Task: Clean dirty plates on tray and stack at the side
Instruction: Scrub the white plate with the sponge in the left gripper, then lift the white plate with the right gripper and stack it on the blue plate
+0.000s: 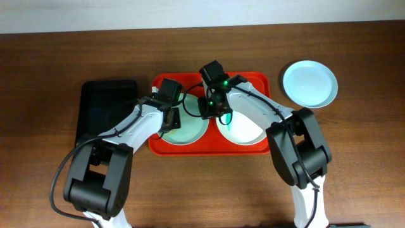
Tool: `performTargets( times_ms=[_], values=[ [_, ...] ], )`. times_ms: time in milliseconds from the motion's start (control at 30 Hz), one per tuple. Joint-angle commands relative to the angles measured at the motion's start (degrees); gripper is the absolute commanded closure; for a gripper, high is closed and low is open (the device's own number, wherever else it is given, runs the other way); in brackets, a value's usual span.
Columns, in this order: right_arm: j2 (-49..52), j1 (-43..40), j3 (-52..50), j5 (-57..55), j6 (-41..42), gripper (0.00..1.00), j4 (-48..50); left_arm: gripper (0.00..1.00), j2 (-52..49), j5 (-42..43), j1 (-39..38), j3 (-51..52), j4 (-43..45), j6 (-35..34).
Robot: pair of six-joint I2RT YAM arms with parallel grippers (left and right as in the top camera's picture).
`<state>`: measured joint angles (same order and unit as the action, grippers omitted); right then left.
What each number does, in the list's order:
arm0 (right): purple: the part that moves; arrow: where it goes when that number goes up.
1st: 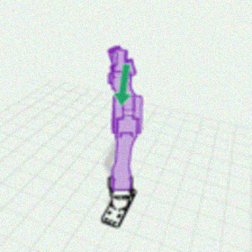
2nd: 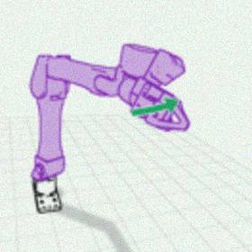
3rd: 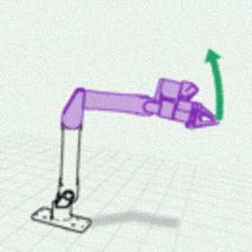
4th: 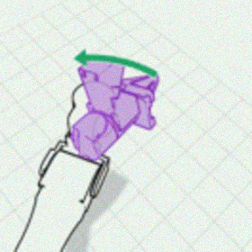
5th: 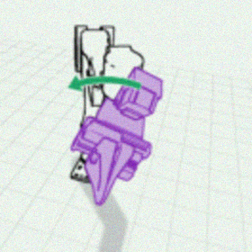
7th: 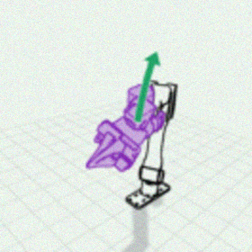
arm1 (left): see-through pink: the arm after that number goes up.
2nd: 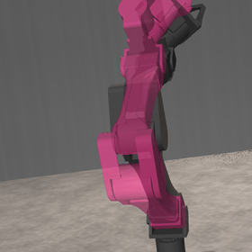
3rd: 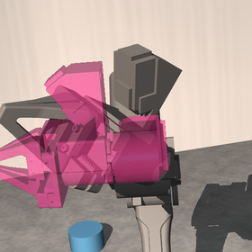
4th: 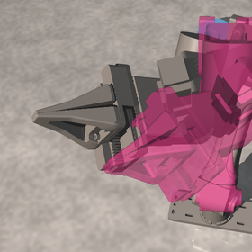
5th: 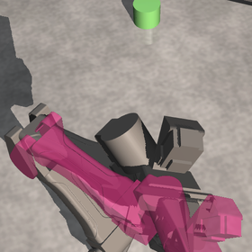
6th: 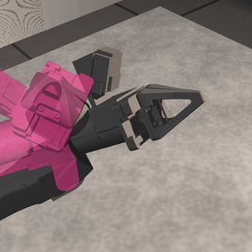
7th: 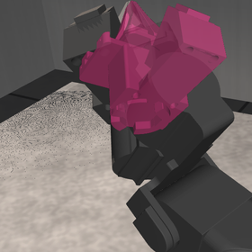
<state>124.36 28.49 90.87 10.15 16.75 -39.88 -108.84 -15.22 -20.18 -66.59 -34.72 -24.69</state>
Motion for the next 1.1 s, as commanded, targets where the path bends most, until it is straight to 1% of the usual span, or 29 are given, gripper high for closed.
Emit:
performTargets(
  times_ms=[0,33,100,200,233,267,400,467,533,567,633,733,833,933,1067],
  values=[
    [0.11,-0.37,-0.28,-1.79,-1.66,0.96,-0.17,1.00,0.96,-14.64,1.11,-1.51,-2.93,-0.11],
    [0.11,-0.37,-0.28,-1.79,-2.95,0.96,-0.17,1.00,1.75,-14.49,1.11,-2.21,-3.10,-0.11],
    [0.09,-0.37,-0.26,-1.81,-2.99,0.96,0.31,1.00,4.59,-13.53,1.18,-4.07,-3.06,-0.13],
    [-0.07,-0.33,0.46,-1.84,-5.14,0.96,1.57,1.00,9.20,-8.39,1.77,-5.62,-3.04,-0.17],
    [-0.37,-0.31,1.07,-1.92,-7.32,0.96,1.57,1.00,11.56,-6.49,2.78,-5.70,-3.10,-0.90],
    [-0.70,-0.31,1.44,-2.51,-7.80,0.96,1.53,1.00,12.81,-6.36,3.52,-5.70,-3.54,-2.05],
    [-3.48,0.44,3.61,-11.91,-7.87,0.96,0.07,1.00,16.94,-6.36,9.18,-5.70,-5.90,-3.13],
    [-5.95,1.64,4.87,-16.87,-10.82,0.96,-0.22,1.00,17.33,-6.05,12.61,-5.70,-7.85,-3.13],
    [-8.52,3.61,5.88,-25.16,-14.43,0.96,-0.20,1.00,17.05,-2.67,15.98,-5.66,-8.87,-3.15],
    [-9.81,5.03,6.25,-31.52,-17.05,0.96,-0.13,1.00,16.92,0.07,17.73,-5.62,-8.87,-3.13],
    [-11.69,8.31,6.58,-45.72,-22.86,0.96,0.61,1.00,16.92,2.73,20.50,-5.62,-8.87,-3.15],
    [-12.92,12.37,6.58,-60.02,-30.73,0.96,2.58,1.00,16.92,3.72,22.67,-5.62,-8.90,-3.13],
    [-13.11,16.98,6.58,-74.58,-42.66,0.96,7.06,1.00,16.92,4.15,24.02,-5.62,-8.90,-3.13],
    [-13.11,20.17,6.58,-82.68,-54.31,0.96,11.74,1.00,16.92,4.13,24.11,-5.62,-8.92,-3.13],
    [-13.11,22.14,6.58,-88.72,-69.24,0.96,16.09,1.00,16.92,4.13,24.11,-5.57,-8.94,-3.13]
  ],
)
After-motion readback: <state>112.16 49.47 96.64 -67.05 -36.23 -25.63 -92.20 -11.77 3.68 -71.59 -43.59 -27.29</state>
